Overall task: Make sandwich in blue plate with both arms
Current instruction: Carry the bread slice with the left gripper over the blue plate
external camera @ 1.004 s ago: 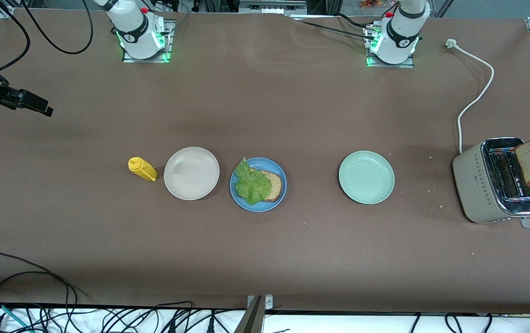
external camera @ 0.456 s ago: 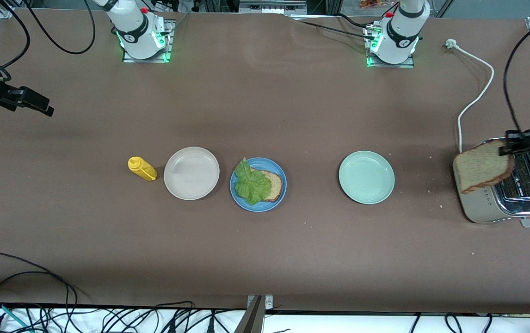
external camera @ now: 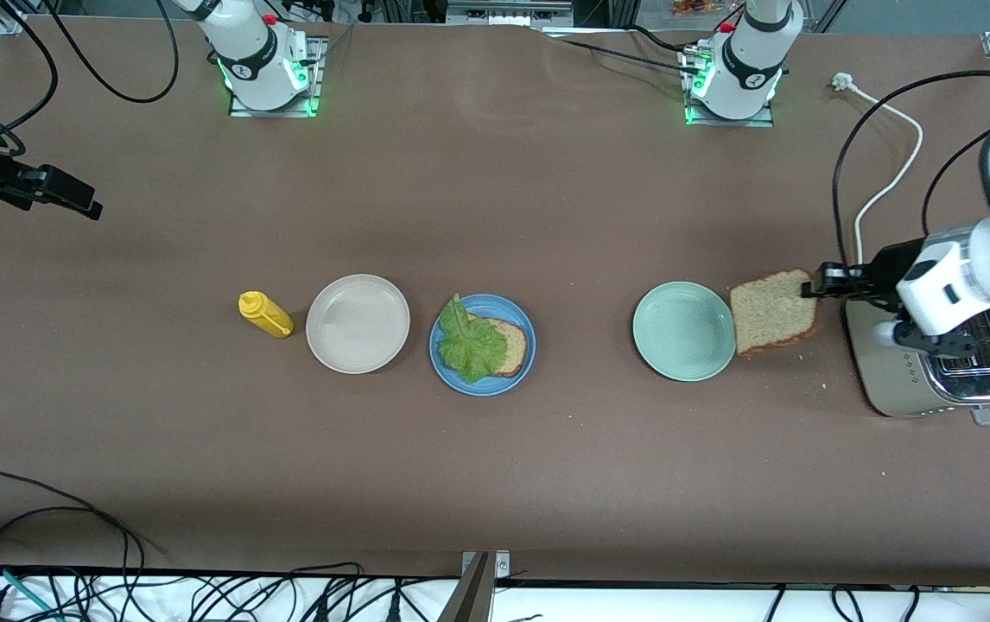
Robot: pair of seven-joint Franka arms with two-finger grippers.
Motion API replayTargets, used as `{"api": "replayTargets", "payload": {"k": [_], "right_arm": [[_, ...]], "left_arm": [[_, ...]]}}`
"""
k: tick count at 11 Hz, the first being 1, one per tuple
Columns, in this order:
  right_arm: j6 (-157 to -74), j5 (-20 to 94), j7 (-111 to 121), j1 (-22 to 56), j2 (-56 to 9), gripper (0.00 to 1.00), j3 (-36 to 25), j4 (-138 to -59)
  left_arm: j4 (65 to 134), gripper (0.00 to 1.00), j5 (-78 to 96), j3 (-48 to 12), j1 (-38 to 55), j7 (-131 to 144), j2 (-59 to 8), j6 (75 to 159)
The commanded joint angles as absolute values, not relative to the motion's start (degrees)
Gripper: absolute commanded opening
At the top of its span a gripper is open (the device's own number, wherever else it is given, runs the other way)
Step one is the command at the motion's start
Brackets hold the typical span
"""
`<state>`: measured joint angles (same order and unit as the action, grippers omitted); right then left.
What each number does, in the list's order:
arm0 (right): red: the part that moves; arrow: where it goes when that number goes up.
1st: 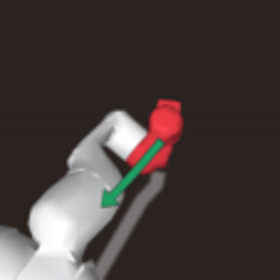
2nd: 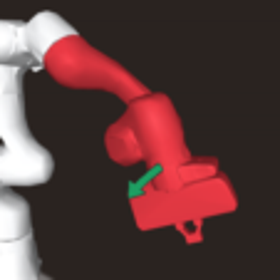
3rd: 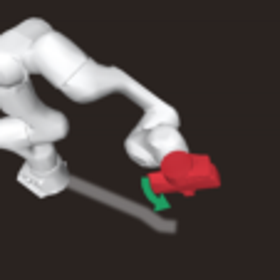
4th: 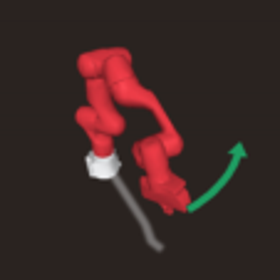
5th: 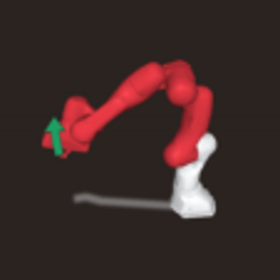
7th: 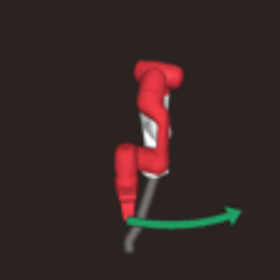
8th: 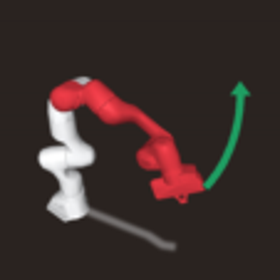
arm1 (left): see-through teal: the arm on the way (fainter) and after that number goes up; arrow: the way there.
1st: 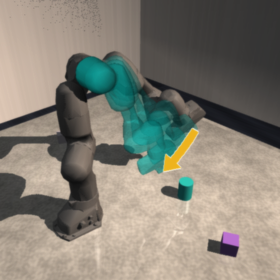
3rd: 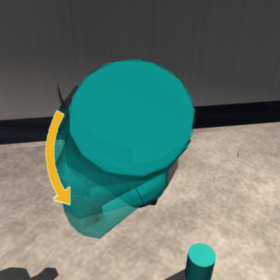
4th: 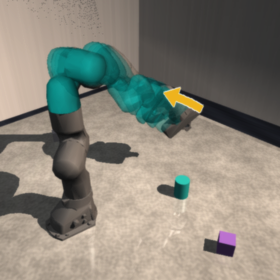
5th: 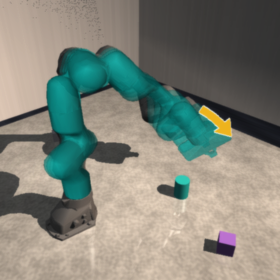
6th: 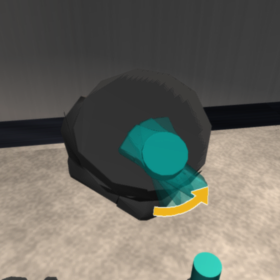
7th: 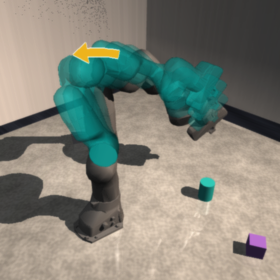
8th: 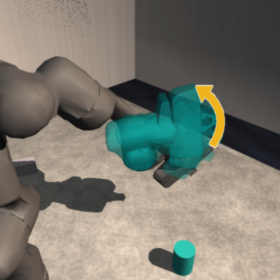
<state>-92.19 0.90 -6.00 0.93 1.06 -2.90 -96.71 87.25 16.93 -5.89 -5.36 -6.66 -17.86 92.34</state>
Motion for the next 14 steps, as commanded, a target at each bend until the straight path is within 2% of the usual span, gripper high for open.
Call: {"api": "replayTargets", "payload": {"k": [1,7,11,14], "right_arm": [[-91.14,-0.09,-5.98,1.06,0.53,1.0,-2.99,-95.19],[-91.06,-1.06,-5.54,0.97,0.09,1.0,-3.25,-92.37],[-90.79,-0.97,-5.45,1.05,0.18,1.0,-3.16,-92.37],[-90.79,-0.79,-5.36,0.97,0.18,1.0,-3.25,-92.37]], "left_arm": [[87.19,0.0,25.28,-5.36,-1.07,-2.73,-20.29,92.99],[87.1,0.0,40.14,-5.36,9.56,2.44,-27.06,100.09],[86.31,0.0,44.27,-5.36,17.91,6.49,-31.98,110.01],[85.96,0.0,52.19,-5.01,24.24,7.03,-36.64,121.17]]}}
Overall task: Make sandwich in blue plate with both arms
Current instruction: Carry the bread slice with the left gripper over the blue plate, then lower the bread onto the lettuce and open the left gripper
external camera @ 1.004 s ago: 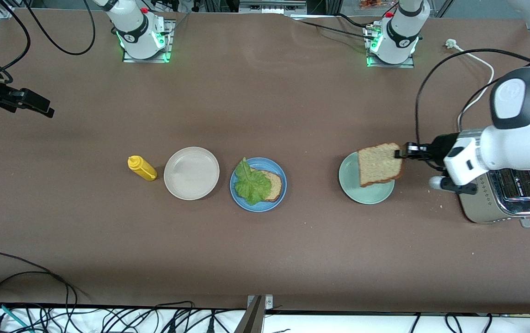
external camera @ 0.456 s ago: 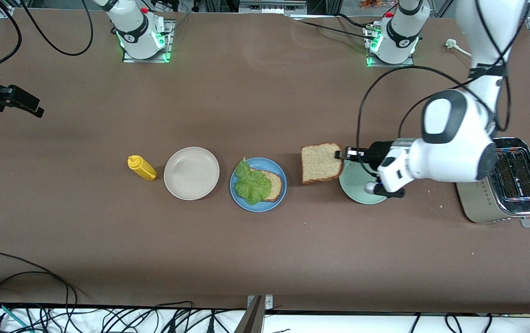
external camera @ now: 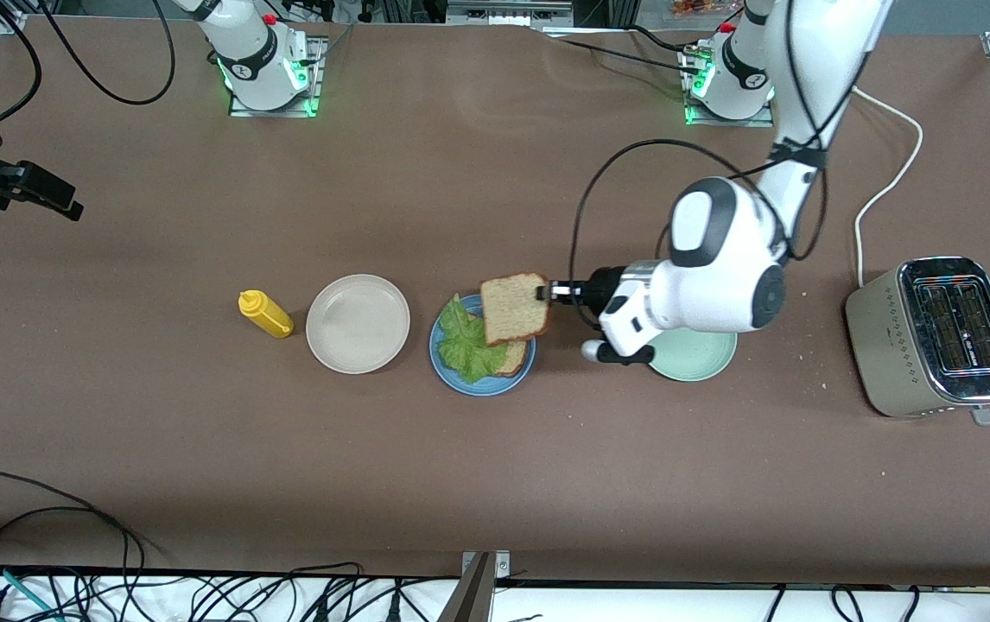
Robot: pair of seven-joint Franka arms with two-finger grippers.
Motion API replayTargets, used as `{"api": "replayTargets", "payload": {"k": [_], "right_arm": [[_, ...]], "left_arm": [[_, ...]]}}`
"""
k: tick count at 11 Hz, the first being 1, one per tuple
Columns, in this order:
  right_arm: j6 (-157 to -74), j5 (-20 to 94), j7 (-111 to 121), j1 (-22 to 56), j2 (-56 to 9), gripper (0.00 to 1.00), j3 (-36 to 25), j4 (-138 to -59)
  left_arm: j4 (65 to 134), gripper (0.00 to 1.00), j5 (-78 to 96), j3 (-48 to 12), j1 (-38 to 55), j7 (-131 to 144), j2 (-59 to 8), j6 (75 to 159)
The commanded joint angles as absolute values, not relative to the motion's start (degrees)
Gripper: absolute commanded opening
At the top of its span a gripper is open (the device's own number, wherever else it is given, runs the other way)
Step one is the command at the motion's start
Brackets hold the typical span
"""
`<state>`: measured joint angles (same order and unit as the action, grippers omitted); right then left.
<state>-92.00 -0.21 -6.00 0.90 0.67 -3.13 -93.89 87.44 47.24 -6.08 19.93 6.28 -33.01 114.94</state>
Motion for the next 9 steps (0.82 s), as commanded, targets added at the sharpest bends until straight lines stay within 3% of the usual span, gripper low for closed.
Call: {"api": "replayTargets", "payload": {"k": [1,4,9], "right_arm": [[-90.79,-0.88,-5.36,0.97,0.18,1.0,-3.16,-92.37],[-90.7,-0.88,-5.36,1.05,0.18,1.0,-3.16,-92.46],[-90.62,-0.88,-5.36,1.05,0.35,1.0,-3.08,-92.46]], "left_arm": [[84.91,0.0,52.47,-5.01,25.74,7.38,-37.87,123.12],[80.17,0.0,52.56,-4.92,27.5,9.49,-41.56,123.57],[79.8,0.0,52.03,-4.75,28.21,9.05,-43.41,125.33]]}}
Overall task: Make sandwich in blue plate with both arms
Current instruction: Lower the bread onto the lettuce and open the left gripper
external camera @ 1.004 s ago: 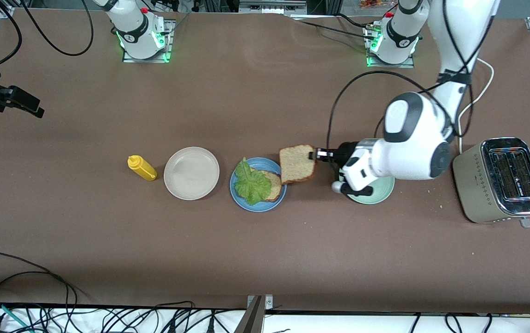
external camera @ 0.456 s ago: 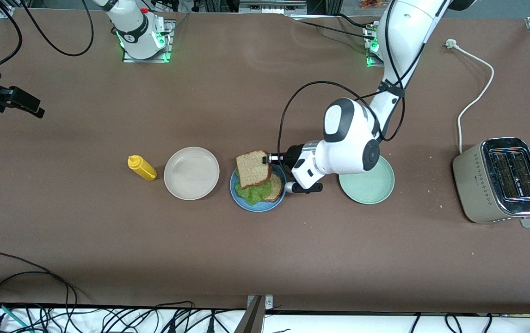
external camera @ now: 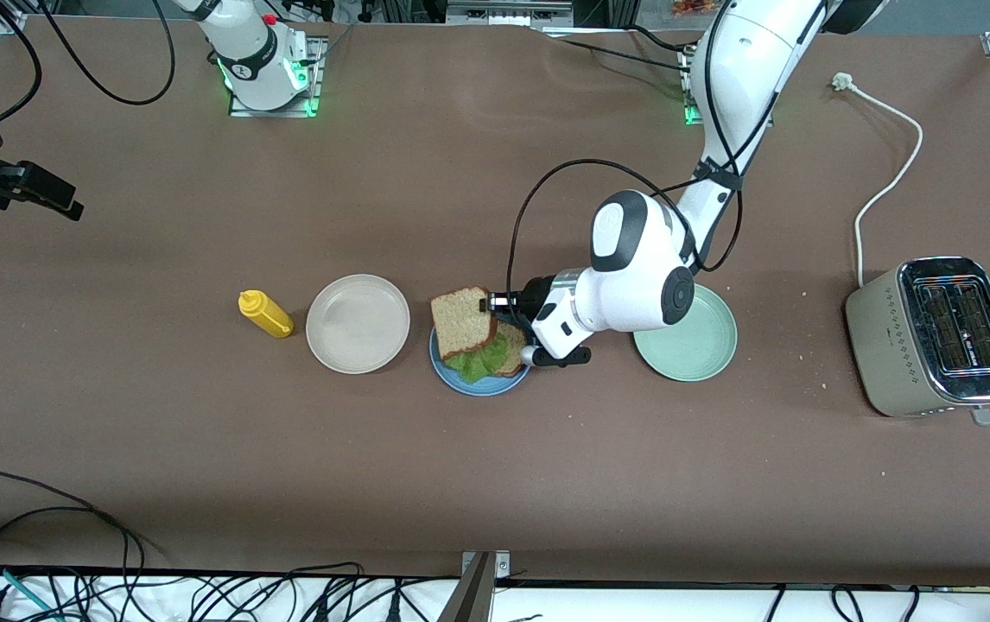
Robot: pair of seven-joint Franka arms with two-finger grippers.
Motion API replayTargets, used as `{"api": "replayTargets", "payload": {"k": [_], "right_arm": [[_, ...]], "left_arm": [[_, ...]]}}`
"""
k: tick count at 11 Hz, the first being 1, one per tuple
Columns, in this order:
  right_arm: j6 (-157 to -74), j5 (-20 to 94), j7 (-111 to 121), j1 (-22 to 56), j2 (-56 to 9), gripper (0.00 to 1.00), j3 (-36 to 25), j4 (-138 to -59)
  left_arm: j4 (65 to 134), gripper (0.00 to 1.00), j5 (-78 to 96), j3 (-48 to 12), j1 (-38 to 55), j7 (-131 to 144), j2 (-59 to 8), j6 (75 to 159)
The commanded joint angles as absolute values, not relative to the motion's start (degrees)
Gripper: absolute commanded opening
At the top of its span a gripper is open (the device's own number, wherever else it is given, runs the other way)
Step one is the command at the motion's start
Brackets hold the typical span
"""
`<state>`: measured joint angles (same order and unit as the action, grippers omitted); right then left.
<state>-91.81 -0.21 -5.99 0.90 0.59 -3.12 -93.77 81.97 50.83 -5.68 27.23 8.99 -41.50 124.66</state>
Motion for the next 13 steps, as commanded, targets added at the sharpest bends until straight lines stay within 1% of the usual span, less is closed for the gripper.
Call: {"api": "replayTargets", "payload": {"k": [1,3,5,6,7,13], "right_arm": [[-90.62,-0.88,-5.36,1.05,0.26,1.0,-3.08,-92.46],[-90.0,-0.79,-5.36,1.05,0.35,1.0,-3.08,-92.46],[-90.0,-0.88,-5.45,1.05,0.35,1.0,-2.99,-92.37],[-90.0,-0.88,-5.45,1.05,0.35,1.0,-2.99,-92.46],[-90.0,-0.79,-5.45,1.05,0.35,1.0,-2.99,-92.46],[-89.74,-0.88,-5.45,1.14,0.44,1.0,-2.9,-92.46]], "left_arm": [[79.8,0.0,51.94,-4.57,28.04,8.88,-43.77,125.33],[79.89,0.02,51.94,-3.52,28.04,8.7,-44.91,126.29],[80.33,0.21,51.68,-2.47,27.86,7.83,-45.18,126.83],[80.68,0.86,51.85,-2.03,27.69,4.95,-45.18,126.83],[80.94,1.0,51.86,-1.85,27.6,3.18,-45.18,126.83],[83.75,1.0,51.51,-1.06,26.89,2.99,-45.09,126.56]]}}
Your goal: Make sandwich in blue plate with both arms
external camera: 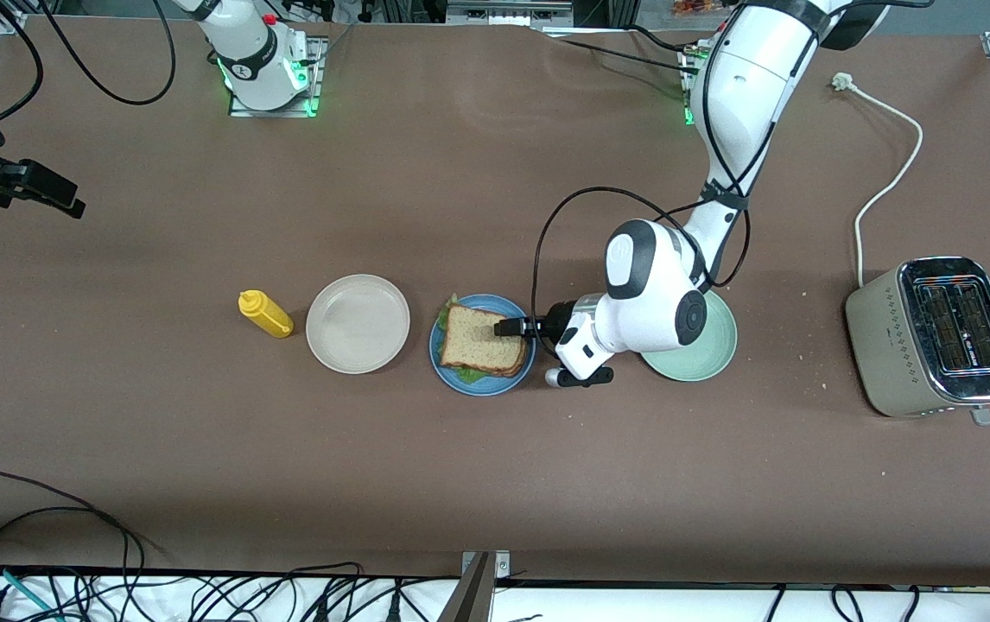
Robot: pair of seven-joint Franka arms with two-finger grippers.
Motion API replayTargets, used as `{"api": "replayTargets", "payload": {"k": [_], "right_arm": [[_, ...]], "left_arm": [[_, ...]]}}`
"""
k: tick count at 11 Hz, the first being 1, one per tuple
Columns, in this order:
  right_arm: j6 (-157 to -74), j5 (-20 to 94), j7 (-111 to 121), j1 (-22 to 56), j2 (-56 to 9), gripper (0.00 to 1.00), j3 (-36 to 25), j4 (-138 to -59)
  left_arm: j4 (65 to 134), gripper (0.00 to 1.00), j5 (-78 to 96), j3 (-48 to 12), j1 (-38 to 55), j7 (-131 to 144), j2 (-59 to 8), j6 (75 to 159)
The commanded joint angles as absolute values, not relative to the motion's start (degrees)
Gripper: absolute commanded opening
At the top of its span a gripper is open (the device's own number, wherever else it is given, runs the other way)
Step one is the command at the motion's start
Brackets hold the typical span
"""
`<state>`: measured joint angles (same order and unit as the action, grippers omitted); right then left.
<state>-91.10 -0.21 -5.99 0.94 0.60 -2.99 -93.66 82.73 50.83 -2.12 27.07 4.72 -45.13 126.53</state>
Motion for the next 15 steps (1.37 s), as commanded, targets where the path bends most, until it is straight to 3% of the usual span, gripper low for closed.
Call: {"api": "replayTargets", "payload": {"k": [1,7,13,15], "right_arm": [[-89.74,-0.79,-5.45,1.14,0.44,1.0,-2.9,-92.46],[-89.65,-0.62,-5.36,1.14,0.61,1.0,-2.9,-92.46],[-88.77,-0.62,-5.54,1.14,0.62,1.0,-2.72,-92.37],[-88.77,-0.53,-5.36,1.14,0.62,1.0,-2.9,-92.46]], "left_arm": [[83.76,1.0,49.68,-0.27,26.72,3.16,-44.57,126.04],[85.77,1.0,32.13,-0.7,16.81,-3.73,-34.04,119.19],[103.34,1.0,24.11,-0.7,5.2,-8.53,-8.56,117.26],[103.36,1.0,14.9,-0.7,4.83,-8.53,-4.07,111.91]]}}
